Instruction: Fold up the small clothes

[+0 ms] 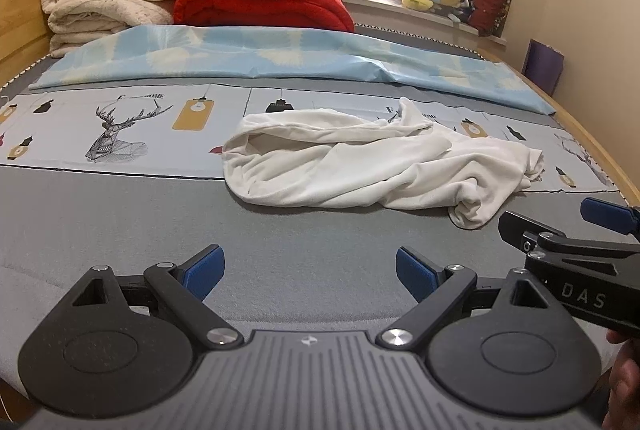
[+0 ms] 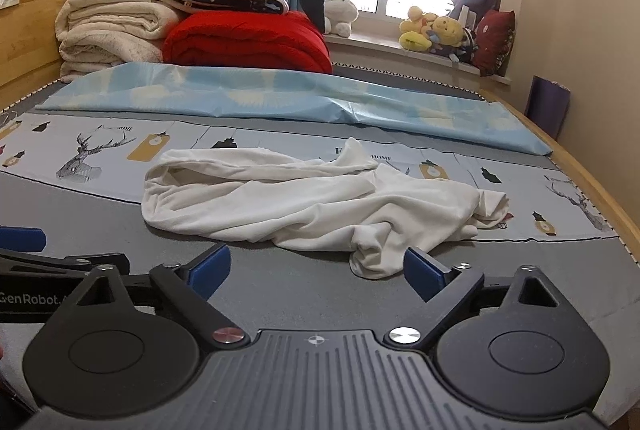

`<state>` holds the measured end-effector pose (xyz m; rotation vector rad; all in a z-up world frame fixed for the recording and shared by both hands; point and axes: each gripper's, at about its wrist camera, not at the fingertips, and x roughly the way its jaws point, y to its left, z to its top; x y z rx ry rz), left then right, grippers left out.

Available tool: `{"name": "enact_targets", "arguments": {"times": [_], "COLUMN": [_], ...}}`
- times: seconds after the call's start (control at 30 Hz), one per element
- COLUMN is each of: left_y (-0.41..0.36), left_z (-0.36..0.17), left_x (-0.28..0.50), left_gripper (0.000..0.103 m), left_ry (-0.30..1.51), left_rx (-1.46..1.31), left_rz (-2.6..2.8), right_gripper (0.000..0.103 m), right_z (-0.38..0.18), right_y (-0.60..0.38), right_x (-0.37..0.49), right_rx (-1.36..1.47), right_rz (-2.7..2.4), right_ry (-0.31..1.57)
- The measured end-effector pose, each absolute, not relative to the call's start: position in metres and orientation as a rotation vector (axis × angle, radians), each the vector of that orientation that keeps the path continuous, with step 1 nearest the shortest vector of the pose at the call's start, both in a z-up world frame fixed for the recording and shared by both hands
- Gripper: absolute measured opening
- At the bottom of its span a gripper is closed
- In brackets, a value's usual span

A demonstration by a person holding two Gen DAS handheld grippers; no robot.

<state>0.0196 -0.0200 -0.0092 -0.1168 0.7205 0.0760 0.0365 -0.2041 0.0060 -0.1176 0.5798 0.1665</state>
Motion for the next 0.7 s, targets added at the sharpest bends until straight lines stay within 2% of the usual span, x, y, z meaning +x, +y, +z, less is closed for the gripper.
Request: {"name": "enact_targets", "arguments": {"times": [0.7], "left_y": [-0.0258], "left_z": [-0.0139], "left_x": [0.0216], "left_gripper": [0.095], "left_ry": [0.731], "left_rx": [-0.107], "left_rz": [0.045], "right_gripper": [0.086], "right_z": [0.0035], "right_y": [-0.2037], "right_x": [0.0371], "right_rx": [-0.121], "right_rz": [0.158], "right_ry": [0.595]}}
